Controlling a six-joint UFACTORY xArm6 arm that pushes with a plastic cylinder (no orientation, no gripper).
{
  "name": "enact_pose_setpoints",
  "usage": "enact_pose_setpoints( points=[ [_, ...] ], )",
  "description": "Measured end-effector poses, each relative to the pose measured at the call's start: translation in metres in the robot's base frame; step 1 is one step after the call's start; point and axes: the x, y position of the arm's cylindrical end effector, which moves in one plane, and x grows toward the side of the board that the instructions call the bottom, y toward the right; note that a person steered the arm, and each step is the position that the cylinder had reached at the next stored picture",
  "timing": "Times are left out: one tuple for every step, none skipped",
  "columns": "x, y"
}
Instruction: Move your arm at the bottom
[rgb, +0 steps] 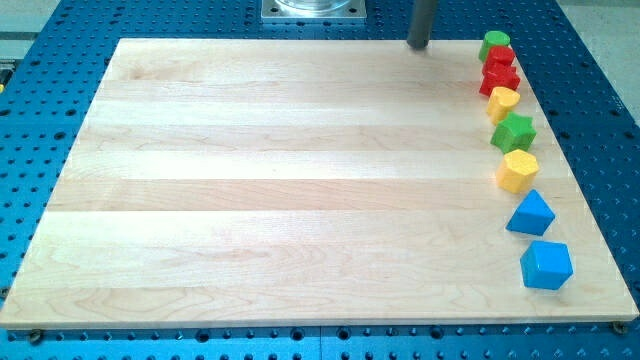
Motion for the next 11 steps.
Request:
enact_pose_setpoints(
  points=[
    [0.0, 0.0],
    [0.001, -0.004],
    [0.003, -0.007],
    [0.004, -0.007],
    [0.006, -0.019],
    [0.114, -0.048],
    [0.249, -0.055],
    [0.374, -0.056],
    [0.426, -0.053],
    [0.426, 0.0],
    [0.427, 0.048]
  ],
)
